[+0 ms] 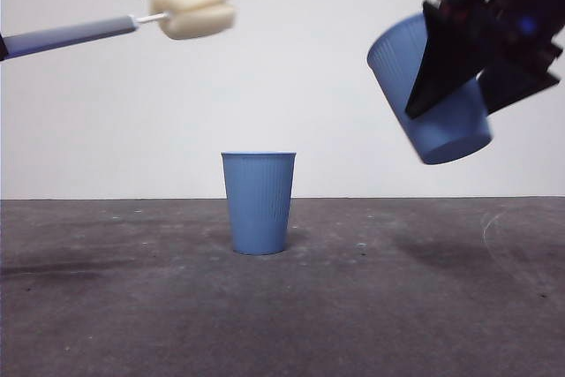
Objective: Pick up the cup brush,pick up the cup,insert the brush into the cup,clean the cup,put the cup brush back,put the cup back to the fixed position on the table
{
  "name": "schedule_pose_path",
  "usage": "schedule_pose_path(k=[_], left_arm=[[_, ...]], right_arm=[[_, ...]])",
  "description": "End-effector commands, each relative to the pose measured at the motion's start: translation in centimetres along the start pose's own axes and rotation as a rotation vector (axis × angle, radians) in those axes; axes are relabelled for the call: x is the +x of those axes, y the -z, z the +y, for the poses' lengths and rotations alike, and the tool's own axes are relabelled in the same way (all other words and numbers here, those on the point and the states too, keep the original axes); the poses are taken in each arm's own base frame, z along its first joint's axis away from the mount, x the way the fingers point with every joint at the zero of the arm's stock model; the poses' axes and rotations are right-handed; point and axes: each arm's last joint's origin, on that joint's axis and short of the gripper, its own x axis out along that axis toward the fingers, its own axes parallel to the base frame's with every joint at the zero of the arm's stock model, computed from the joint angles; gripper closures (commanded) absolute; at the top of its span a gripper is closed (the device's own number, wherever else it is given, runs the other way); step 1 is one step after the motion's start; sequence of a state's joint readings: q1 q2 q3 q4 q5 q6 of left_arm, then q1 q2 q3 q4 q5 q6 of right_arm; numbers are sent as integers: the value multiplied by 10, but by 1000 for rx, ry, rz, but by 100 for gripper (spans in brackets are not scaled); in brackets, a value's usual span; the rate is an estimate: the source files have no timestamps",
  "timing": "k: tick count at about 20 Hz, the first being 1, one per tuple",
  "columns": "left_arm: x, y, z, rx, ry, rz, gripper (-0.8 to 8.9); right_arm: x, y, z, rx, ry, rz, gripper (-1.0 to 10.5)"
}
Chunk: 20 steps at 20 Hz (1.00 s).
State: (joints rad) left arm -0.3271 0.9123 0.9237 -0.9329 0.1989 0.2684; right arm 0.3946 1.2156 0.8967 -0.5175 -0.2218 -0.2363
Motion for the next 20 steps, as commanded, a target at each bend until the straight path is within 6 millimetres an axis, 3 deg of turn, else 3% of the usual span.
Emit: schedule_pose_path(k=[1, 9, 16, 20], left_arm=[[3, 0, -11, 141, 5, 36, 822], [5, 13, -40, 462, -21, 247, 823], [6, 19, -56, 618, 18, 326, 823], [16, 17, -64, 670, 36, 372, 823]], right_arm=[[-8, 5, 10, -94, -15, 186, 963], [-10, 18, 34, -237, -11, 412, 964], [25, 28, 84, -520, -30, 647, 963], [26, 26, 97, -599, -46, 642, 964]])
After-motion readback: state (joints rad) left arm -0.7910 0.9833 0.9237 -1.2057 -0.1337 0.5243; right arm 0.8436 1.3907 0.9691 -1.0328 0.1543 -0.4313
